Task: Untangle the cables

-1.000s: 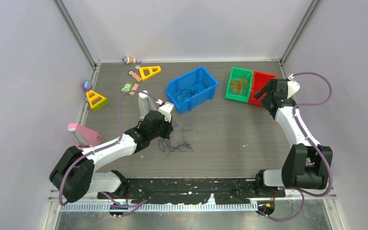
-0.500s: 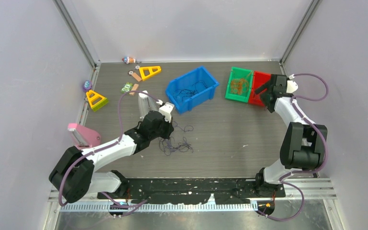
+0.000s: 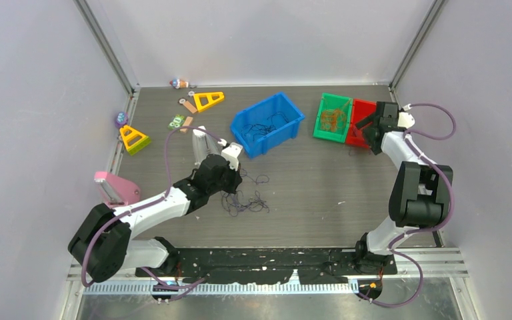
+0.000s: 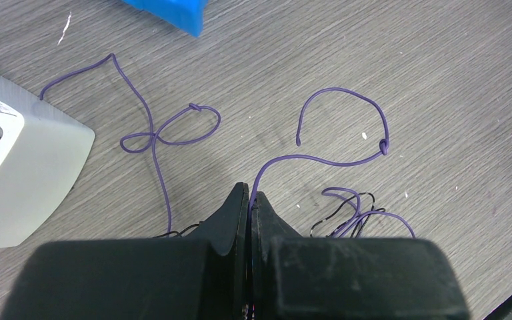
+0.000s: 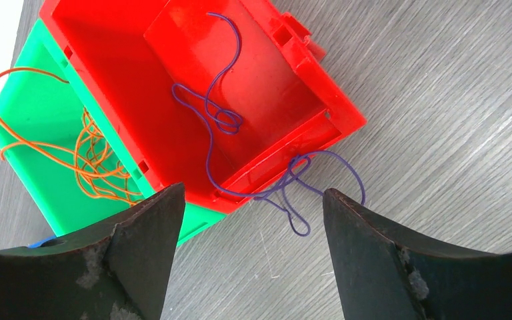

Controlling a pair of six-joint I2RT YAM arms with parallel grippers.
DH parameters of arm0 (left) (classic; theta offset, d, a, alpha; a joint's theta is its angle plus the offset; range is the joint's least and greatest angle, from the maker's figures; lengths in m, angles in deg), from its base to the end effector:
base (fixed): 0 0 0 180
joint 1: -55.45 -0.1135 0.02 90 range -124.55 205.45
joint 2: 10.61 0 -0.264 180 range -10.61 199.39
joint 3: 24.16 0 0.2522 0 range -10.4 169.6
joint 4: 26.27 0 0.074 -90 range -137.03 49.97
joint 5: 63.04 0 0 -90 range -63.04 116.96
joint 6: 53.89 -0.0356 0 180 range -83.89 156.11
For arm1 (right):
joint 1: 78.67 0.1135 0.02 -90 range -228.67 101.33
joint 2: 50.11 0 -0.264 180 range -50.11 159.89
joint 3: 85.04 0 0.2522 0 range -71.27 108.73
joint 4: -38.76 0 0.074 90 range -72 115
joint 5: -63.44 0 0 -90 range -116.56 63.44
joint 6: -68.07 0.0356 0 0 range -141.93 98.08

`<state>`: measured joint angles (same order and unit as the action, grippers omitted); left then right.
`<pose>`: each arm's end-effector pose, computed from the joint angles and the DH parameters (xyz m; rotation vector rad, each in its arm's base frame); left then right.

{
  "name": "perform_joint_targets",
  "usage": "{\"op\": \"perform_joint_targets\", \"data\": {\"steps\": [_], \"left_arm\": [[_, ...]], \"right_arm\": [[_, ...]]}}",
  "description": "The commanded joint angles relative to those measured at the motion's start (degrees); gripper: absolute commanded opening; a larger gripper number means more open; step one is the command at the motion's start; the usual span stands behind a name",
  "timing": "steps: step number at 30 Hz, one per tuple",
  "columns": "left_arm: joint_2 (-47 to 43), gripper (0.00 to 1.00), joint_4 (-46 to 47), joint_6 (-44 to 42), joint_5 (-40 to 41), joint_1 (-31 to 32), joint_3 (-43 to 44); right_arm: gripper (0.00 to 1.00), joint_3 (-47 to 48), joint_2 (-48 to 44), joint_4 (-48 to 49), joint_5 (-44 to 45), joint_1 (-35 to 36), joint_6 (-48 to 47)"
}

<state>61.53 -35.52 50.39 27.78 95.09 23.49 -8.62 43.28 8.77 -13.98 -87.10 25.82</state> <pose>0.2003 -0.1653 0.1994 0.4763 2.1553 -0.5209 0.3461 -0.0591 0.2239 1.2037 2.0370 0.0682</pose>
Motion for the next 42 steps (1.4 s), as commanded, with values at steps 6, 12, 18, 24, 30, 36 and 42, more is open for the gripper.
{"op": "perform_joint_targets", "data": {"steps": [6, 12, 18, 24, 30, 36, 42], "left_arm": [[-0.6, 0.0, 2.8, -1.1, -0.5, 0.2, 0.5], [-0.5, 0.0, 2.7, -1.2, -0.3, 0.2, 0.6], [-0.3, 0.0, 2.4, -1.3, 0.0, 0.2, 0.6], [-0.1, 0.0, 2.3, -1.3, 0.1, 0.2, 0.9], [0.3, 0.0, 2.2, -1.3, 0.0, 0.3, 1.1], [0.3, 0.0, 2.2, -1.4, 0.2, 0.3, 1.1], [0.4, 0.0, 2.1, -1.5, 0.3, 0.3, 1.1]], "right_arm": [[0.8, -0.2, 3.2, 3.4, 0.3, -0.9, 2.7], [0.76, -1.2, 4.7, 4.6, -0.6, -1.0, 4.1], [0.38, -1.0, 5.1, 4.9, -0.2, -1.0, 3.7], [0.06, 0.3, 1.4, 3.0, 1.8, -1.2, 2.3], [0.05, 3.9, 0.9, 2.5, 2.5, -1.3, 1.7], [0.05, 9.9, 4.1, 2.4, 0.9, -1.3, 1.4], [0.05, 16.9, 8.1, 1.8, 0.2, -1.3, 1.7]]}}
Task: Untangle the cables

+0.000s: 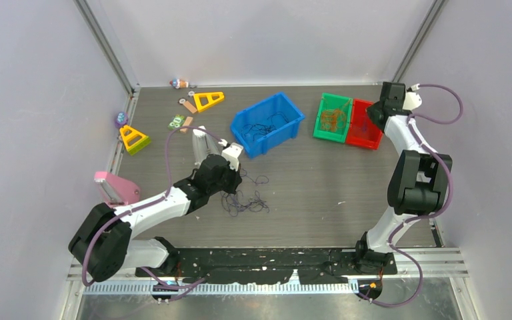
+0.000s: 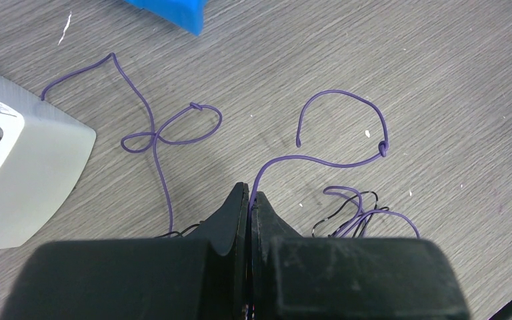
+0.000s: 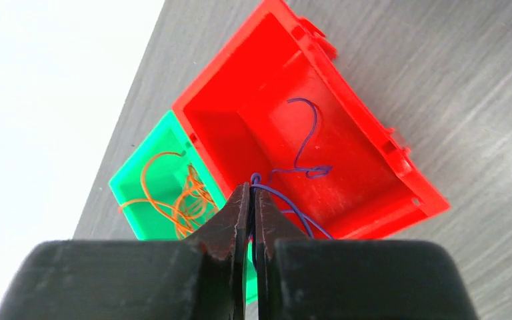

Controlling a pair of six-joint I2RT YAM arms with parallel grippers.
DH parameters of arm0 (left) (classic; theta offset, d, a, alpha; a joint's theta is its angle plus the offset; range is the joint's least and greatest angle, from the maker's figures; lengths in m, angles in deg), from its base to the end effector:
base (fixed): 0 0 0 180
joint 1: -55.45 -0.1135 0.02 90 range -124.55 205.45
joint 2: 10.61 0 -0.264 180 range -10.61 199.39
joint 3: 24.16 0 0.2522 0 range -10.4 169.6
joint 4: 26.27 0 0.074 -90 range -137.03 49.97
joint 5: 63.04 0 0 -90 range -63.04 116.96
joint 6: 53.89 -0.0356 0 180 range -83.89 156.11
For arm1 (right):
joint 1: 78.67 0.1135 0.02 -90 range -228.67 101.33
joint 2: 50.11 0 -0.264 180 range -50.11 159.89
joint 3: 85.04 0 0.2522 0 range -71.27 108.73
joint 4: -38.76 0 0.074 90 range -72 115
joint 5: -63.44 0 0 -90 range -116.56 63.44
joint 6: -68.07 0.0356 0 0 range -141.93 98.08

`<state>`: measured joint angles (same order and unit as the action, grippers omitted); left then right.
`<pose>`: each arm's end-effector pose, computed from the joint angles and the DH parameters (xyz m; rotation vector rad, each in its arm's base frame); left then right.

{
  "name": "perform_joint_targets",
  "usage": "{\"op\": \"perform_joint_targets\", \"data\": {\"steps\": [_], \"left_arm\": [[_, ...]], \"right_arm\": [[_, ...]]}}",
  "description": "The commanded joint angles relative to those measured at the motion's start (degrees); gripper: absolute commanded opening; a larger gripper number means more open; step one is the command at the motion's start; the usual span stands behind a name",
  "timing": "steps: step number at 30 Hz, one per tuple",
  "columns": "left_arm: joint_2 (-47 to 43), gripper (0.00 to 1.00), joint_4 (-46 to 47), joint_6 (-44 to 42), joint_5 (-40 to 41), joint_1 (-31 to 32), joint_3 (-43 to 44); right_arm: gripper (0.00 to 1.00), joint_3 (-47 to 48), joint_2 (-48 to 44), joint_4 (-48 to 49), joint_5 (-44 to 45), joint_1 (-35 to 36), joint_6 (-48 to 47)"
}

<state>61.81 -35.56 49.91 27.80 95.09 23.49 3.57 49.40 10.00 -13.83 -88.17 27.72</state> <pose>0.2006 -0.1655 0.1981 0.4861 2.1577 -0.5136 0.3883 -0.0729 0.2568 1.2092 1.8925 0.1268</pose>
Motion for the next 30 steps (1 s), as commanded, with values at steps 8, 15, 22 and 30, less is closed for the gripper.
{"op": "perform_joint_targets", "data": {"steps": [8, 15, 22, 30], "left_arm": [[0.2, 0.0, 2.2, -1.0, 0.2, 0.4, 1.1], [0.6, 0.0, 2.1, -1.0, 0.2, 0.4, 1.4], [0.5, 0.0, 2.1, -1.1, 0.2, 0.4, 1.3], [0.0, 0.0, 2.7, -0.9, -0.6, 0.8, 1.1]], "right_arm": [[0.06, 7.2, 10.0, 1.4, 2.3, -0.2, 0.4], [0.05, 6.6, 14.5, 1.2, 2.5, 0.0, 0.8], [0.64, 7.7, 11.9, -0.1, 1.8, 0.0, -0.1], [0.9, 0.9, -0.9, -1.3, 1.8, -0.1, -0.9]]}}
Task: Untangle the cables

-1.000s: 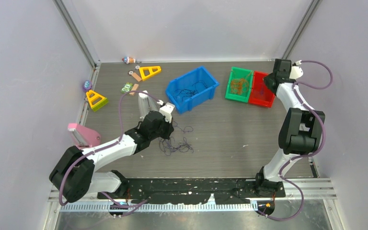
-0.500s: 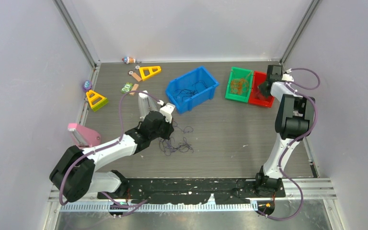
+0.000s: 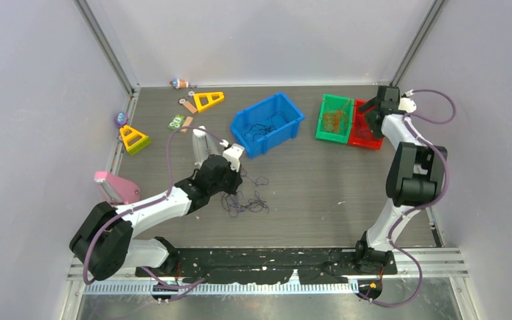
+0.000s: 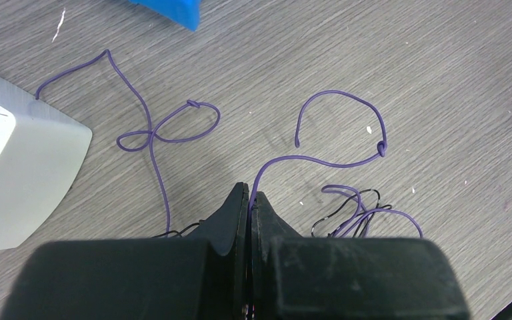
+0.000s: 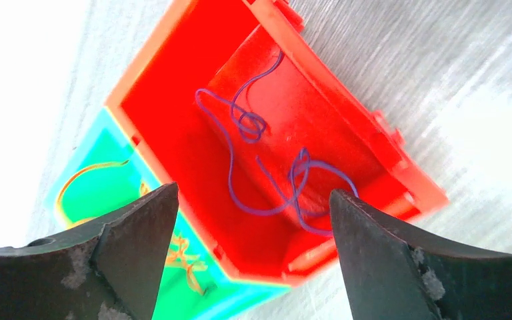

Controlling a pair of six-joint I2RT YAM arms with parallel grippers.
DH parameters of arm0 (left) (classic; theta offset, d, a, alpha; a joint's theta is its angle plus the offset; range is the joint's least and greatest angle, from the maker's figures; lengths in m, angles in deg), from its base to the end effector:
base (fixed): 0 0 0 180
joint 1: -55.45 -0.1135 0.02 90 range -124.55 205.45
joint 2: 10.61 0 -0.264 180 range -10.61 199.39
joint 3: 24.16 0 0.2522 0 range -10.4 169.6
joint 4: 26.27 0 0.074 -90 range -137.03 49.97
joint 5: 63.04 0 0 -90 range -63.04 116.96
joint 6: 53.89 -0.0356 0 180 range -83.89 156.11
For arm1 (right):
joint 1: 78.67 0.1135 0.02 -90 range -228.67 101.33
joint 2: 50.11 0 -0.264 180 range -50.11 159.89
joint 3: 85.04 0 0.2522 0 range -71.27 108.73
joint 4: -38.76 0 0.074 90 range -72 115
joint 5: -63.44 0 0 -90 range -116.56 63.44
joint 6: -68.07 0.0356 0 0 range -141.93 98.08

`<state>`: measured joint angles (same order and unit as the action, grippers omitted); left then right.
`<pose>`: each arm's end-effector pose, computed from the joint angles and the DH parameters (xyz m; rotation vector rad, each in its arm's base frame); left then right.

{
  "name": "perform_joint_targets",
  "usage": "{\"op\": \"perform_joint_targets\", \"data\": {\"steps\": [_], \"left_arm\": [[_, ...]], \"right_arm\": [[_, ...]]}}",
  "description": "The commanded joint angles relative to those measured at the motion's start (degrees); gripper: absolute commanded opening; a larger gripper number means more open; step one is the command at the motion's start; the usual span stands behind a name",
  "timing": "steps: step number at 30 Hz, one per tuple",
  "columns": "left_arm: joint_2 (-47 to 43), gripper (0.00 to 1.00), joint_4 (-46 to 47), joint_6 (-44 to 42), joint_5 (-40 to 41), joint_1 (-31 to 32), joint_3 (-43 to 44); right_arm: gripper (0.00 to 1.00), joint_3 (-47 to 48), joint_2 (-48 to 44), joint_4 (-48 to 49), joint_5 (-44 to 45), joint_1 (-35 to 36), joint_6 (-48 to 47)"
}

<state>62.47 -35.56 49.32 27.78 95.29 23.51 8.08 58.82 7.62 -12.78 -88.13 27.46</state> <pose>0.2008 -0.1669 0.1955 0.5037 2.1644 -0.5057 0.4153 -0.0778 0.2152 1.2562 1.9984 0.0497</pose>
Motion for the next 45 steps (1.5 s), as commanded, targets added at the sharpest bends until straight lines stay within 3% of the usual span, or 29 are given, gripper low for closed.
{"op": "perform_joint_targets", "data": {"steps": [1, 6, 17, 22, 25, 26, 29, 40, 45], "left_arm": [[-0.8, 0.0, 2.7, -0.3, -0.6, 0.7, 1.0], [-1.6, 0.0, 2.7, -0.4, -0.6, 0.9, 0.8], [-2.6, 0.0, 4.7, -1.0, -5.7, 1.4, 0.0], [-2.6, 0.0, 7.0, -0.9, -12.2, 1.6, -0.3], [-1.9, 0.0, 7.9, -0.9, -16.0, 1.8, 0.0], [-1.6, 0.05, 7.9, -0.9, -16.3, 1.9, 0.2], [-1.8, 0.34, 7.8, -1.0, -15.0, 2.0, -0.1], [-10.5, 0.98, 9.5, -0.8, -4.5, 2.0, -5.6], [-14.8, 1.0, 5.6, 0.9, 3.7, 2.0, -6.2]], "right_arm": [[0.91, -5.6, -12.8, 1.5, 0.7, -0.1, -0.9], [0.92, -10.4, -20.1, 0.9, -0.6, -0.1, -2.6], [0.94, -30.8, -41.1, 8.3, -25.1, 4.2, -18.0], [0.93, -39.3, -47.9, 7.2, -26.1, 16.5, -24.6], [0.92, -46.3, -49.4, 12.2, -26.5, 22.4, -24.7], [0.92, -47.7, -49.5, 13.7, -27.2, 23.1, -24.4], [0.91, -52.8, -49.3, 20.5, -28.7, 26.2, -23.5], [0.92, -55.3, -41.2, 32.8, -27.3, 35.5, -25.9], [0.92, -53.9, -38.5, 34.8, -26.4, 38.9, -27.3]]}}
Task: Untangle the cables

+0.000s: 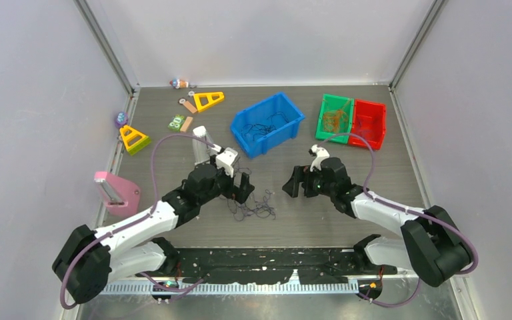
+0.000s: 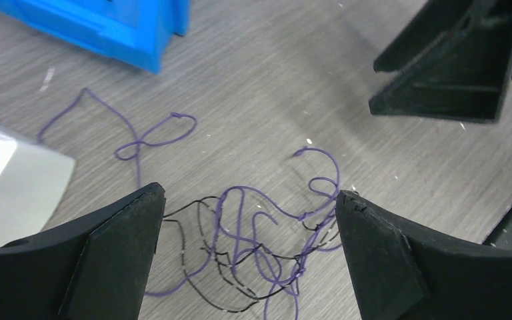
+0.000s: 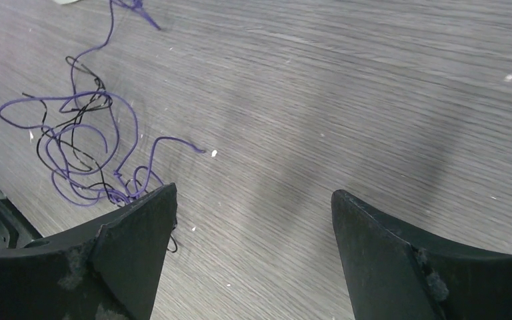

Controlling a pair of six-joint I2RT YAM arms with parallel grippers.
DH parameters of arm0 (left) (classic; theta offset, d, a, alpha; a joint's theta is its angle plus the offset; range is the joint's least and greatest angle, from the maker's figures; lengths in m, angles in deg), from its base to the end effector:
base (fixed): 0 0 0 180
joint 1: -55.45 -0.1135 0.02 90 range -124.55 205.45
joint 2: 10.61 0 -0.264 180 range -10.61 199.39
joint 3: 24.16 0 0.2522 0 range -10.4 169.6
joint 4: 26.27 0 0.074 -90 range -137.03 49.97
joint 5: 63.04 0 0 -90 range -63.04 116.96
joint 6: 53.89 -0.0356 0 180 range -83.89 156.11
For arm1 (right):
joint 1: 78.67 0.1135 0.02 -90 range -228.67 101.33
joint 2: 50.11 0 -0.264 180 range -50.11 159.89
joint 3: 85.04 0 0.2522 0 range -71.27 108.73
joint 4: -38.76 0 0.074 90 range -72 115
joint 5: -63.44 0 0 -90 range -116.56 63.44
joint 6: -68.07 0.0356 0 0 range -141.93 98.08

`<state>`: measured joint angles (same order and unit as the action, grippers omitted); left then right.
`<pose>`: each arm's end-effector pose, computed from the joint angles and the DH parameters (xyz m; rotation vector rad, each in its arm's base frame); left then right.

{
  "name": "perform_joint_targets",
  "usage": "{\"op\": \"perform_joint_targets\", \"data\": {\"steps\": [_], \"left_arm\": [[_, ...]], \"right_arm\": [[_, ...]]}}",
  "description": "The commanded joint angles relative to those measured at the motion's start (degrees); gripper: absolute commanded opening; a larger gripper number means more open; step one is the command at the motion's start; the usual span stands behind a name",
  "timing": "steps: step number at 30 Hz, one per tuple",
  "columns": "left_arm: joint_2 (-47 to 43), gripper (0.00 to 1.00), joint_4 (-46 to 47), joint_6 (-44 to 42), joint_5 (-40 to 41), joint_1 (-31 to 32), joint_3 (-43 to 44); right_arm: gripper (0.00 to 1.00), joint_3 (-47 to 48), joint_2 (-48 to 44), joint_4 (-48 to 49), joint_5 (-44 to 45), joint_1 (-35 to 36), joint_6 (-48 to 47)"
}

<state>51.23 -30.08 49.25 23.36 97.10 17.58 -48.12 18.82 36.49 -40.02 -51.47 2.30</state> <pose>0.1722 -0.1561 0.2152 0.5458 1.9780 -0.6713 0.1996 0.1119 0.1650 -0.1985 2.2449 0.7550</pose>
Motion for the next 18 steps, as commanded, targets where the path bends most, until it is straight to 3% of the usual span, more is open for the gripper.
{"op": "perform_joint_targets", "data": {"steps": [1, 8, 15, 18], "left_arm": [[-4.6, 1.0, -0.7, 1.3, 9.9, 0.1, -0.6], [-8.1, 0.99, -9.7, 5.8, 19.5, -0.9, -1.4], [-2.6, 0.9, -10.9, 6.6, 12.2, -3.5, -0.9], [1.4, 0.87, -11.0, 6.5, 10.4, -3.7, 0.4]], "right_arm": [[0.92, 2.9, 2.3, 6.1, 0.9, 3.1, -2.3], [0.91, 7.1, 6.6, 6.2, 3.2, 9.2, -4.2], [0.86, 13.4, 14.4, 5.7, 3.9, 15.2, -4.1], [0.79, 15.9, 18.2, 4.6, 4.9, 17.6, -3.7]]}}
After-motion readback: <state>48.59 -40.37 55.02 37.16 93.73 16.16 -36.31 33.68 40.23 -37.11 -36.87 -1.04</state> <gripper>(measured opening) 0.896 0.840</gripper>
